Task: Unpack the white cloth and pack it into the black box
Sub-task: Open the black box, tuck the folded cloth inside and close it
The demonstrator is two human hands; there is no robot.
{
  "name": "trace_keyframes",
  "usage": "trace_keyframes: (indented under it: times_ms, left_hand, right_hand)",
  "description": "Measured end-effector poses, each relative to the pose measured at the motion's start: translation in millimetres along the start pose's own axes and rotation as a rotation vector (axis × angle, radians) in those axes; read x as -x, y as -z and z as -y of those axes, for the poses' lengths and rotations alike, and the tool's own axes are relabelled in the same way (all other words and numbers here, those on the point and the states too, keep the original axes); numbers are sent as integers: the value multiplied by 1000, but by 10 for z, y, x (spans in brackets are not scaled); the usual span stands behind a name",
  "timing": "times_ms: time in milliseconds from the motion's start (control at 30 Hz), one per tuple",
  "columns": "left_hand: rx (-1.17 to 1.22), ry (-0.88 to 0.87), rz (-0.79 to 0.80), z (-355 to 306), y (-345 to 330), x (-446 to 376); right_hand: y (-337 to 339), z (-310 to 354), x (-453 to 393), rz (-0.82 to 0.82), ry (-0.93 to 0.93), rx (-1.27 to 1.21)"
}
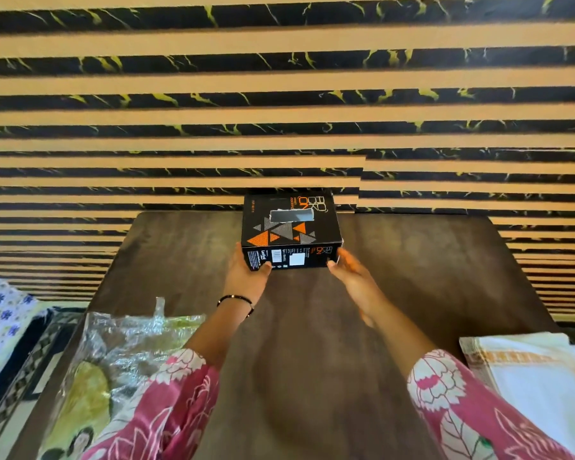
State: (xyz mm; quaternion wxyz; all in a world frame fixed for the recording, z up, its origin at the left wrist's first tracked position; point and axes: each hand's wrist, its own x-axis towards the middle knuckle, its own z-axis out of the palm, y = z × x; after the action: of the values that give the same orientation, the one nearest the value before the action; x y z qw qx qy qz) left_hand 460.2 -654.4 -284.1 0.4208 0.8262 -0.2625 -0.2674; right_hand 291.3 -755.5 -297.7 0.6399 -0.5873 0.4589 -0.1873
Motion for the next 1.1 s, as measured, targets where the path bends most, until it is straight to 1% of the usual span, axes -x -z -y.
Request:
trace_keyframes:
  times_ms: [67,100,133,233,267,300,400,500,533,600,700,833,933,1033,1100]
  left_hand:
    - [20,-5,25,45,-10,194]
    - [21,-2,37,72,-27,293]
    - [23,2,46,118,-56,345]
    - [44,28,54,201,-72,493]
    - [48,25,61,199,-71,527]
    - [61,0,61,159,-48,552]
    - [65,-64,79,17,-31,521]
    - [85,-36,94,-66,-10,422]
    - [85,-16,98,-84,3,404]
    - [69,-13,103,-80,15,391]
    - [57,-16,95,-49,56,454]
    - [81,-65,101,11,144,676]
    - [56,-107,94,207,192,883]
    - [55,-95,30,518,192,1047]
    - [74,-104,-60,665,204,1181]
  right_hand:
    - [-51,-74,126,46,-19,-6]
    - [-82,-113,177,38,-18,-13]
    - [-112,-152,191,-11,-16,-33]
    - [-73,-89,206,-262,-28,-69]
    - [-28,-48,161,-307,-40,-76]
    - [18,49,116,-313,-49,-60]
    - [133,364,-78,-241,-96,-5]
    - [126,586,-102,-87,-117,24]
    - [106,630,-78,-60,-114,30]
    - [72,650,-9,-62,-99,16]
    - [43,531,165,-94,-72,-19]
    - [5,181,483,-115,-26,-82]
    - [-38,-81,775,-120,-2,-130]
    - [-34,-348,1155,-107,25,-139]
    - [20,-514,1360,-134,36,-154]
